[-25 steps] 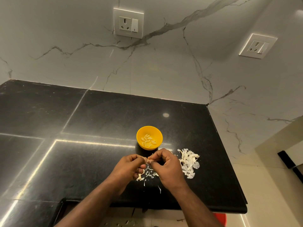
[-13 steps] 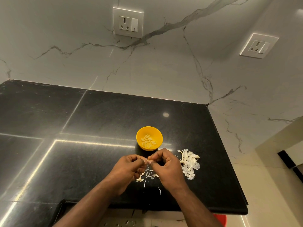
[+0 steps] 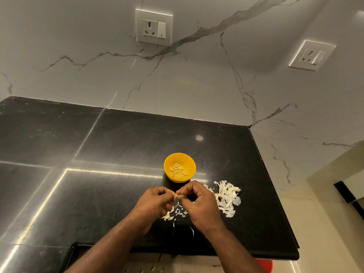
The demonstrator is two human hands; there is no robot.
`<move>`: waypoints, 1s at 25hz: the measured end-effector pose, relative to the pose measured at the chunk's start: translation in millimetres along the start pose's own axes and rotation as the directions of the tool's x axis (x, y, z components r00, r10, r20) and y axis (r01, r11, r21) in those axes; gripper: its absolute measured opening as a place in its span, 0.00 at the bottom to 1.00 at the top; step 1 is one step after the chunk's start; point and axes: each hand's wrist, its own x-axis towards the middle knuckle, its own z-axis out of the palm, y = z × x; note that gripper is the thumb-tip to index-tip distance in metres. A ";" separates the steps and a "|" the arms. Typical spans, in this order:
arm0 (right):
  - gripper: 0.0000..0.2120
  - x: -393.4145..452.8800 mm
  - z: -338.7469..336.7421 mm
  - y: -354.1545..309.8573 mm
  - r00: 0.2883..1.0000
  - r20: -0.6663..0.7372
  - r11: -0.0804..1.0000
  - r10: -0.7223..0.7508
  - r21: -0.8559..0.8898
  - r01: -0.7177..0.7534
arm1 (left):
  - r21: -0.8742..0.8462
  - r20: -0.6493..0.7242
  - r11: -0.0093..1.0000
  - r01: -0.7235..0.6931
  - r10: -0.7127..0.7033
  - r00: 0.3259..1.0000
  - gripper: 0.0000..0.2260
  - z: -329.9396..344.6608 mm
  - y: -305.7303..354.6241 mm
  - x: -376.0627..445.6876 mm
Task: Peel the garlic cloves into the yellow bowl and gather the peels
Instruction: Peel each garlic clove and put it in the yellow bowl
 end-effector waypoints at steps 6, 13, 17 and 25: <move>0.13 0.3 1.3 0.2 1.000 -0.020 1.000 -0.008 0.007 0.008 | -0.044 0.018 0.999 0.016 -0.015 1.000 0.07 0.5 -0.1 1.0; 0.05 -1.1 2.8 -1.1 0.996 -0.039 0.994 -0.086 -0.067 0.083 | -0.023 0.031 0.999 0.037 -0.036 0.999 0.07 -3.8 0.2 4.3; 0.05 -2.6 4.4 2.1 0.982 -0.012 0.957 -0.187 -0.227 0.179 | -0.020 0.022 1.000 0.019 -0.019 1.000 0.06 -2.8 1.4 4.1; 0.04 -3.2 5.1 1.5 0.992 0.031 0.970 -0.126 -0.207 0.130 | 0.152 -0.041 0.988 -0.028 0.034 0.999 0.05 -5.1 4.2 3.1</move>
